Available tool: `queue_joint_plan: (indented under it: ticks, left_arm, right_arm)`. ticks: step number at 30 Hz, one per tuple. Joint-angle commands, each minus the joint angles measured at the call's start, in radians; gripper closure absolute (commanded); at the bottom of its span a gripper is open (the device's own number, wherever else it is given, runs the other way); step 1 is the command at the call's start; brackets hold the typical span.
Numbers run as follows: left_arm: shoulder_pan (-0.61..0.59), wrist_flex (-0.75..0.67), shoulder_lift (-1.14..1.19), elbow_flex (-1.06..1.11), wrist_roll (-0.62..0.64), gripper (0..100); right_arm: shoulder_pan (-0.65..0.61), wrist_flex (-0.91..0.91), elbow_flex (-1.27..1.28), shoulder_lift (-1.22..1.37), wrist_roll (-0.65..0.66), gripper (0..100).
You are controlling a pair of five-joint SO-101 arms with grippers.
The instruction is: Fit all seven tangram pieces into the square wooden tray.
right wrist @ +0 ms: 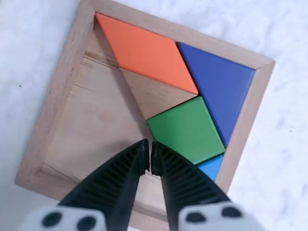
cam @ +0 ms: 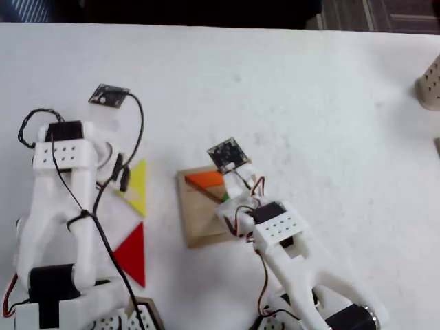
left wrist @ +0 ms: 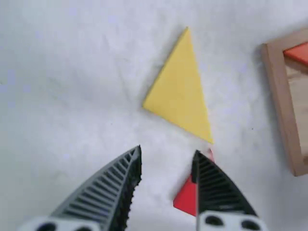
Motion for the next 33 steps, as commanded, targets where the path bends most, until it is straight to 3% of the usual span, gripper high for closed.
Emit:
queue_joint_plan:
  ticks: [1,6,11,15,17,25,33]
  left_arm:
    - [-0.002,0.129,-0.074,-0.121,-0.031,81]
    - [0.050,0.348,-0.177,-0.239,-0.233,80]
    - [0.051,0.351,-0.321,-0.238,-0.308,81]
    - [0.053,0.341,-0.383,-0.199,-0.341,91]
    - [0.054,0.307,-0.404,-0.170,-0.342,99]
    - [0.085,0.006,-0.549,0.210,-0.321,98]
    - [0.182,-0.164,-0.806,0.511,-0.311,98]
  right_arm:
    - [-0.005,-0.012,-0.009,-0.010,0.012,97.8]
    - [-0.005,-0.010,-0.009,-0.010,0.012,97.8]
    - [-0.005,-0.010,-0.008,-0.010,0.048,97.9]
    - [-0.005,-0.010,-0.005,-0.010,0.075,98.1]
    - [-0.005,-0.010,-0.005,-0.010,0.075,98.1]
    - [-0.005,-0.010,-0.005,-0.010,0.075,98.1]
    - [-0.005,-0.010,-0.005,-0.010,0.075,98.1]
